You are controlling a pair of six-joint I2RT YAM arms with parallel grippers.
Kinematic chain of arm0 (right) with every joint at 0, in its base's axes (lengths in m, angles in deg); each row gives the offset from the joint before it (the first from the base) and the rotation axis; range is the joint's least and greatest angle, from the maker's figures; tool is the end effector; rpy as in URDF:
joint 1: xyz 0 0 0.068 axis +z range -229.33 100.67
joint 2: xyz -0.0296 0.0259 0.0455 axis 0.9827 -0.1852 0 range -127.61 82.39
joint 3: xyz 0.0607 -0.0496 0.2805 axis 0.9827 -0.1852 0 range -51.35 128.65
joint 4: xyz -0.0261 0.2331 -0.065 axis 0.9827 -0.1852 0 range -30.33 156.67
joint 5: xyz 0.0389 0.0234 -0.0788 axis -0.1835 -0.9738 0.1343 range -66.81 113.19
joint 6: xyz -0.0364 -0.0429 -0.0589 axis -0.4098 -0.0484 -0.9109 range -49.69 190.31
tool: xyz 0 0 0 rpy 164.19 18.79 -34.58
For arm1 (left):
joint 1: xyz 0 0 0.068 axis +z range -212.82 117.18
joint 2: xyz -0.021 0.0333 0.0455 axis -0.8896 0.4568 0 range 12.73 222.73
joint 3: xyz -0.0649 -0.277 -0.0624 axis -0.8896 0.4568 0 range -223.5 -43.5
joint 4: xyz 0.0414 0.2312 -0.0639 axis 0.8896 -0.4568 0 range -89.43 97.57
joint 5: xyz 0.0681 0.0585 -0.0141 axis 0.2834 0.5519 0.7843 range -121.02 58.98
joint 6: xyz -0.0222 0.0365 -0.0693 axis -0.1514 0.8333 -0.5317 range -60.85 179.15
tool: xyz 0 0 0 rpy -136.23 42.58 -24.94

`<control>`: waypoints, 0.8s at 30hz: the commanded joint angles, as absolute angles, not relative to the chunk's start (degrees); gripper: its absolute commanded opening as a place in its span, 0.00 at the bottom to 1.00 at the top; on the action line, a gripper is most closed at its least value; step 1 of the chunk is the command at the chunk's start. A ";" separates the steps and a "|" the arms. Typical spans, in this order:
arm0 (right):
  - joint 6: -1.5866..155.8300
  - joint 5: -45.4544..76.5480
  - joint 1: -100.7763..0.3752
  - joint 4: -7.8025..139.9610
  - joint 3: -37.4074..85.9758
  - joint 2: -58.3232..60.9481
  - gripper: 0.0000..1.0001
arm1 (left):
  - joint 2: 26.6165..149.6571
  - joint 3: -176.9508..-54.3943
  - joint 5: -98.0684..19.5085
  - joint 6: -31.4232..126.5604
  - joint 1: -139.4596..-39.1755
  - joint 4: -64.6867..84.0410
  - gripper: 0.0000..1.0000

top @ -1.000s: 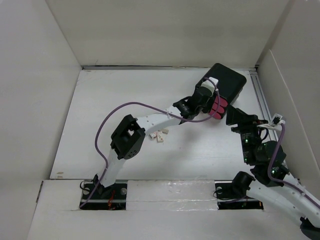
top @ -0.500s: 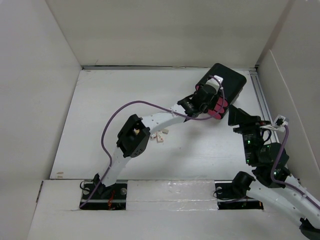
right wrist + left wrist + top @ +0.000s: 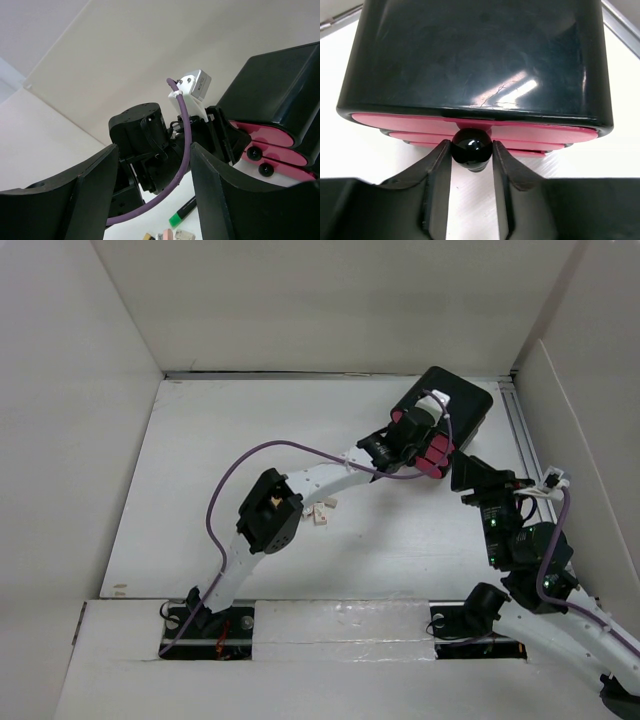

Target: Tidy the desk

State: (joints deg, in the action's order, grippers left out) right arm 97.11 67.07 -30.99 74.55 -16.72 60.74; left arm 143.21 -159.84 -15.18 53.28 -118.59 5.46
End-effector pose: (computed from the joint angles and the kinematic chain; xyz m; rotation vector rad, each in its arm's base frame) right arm 0.0899 0.0273 0.3714 0.4482 1.2630 0.6542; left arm 0.3385 -0.4632 0.2922 0.6094 1.7705 -0.4932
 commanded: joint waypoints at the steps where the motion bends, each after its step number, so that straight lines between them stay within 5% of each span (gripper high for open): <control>1: 96.41 66.60 -31.16 76.96 -16.98 60.51 0.64 | 142.37 -161.89 -15.46 54.14 -118.36 6.61 0.22; 6: 96.32 67.21 -31.16 77.05 -16.98 60.68 0.64 | 138.34 -157.24 -16.34 53.44 -118.36 9.15 0.11; 24: 96.15 67.48 -31.16 77.48 -16.98 58.58 0.64 | 124.10 -135.80 -18.36 52.56 -118.36 16.18 0.06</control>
State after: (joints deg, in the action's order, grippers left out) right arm 97.03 67.13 -30.99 74.82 -16.76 58.73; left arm 129.92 -138.02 -18.13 53.15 -118.59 14.10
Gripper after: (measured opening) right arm 0.635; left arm 0.277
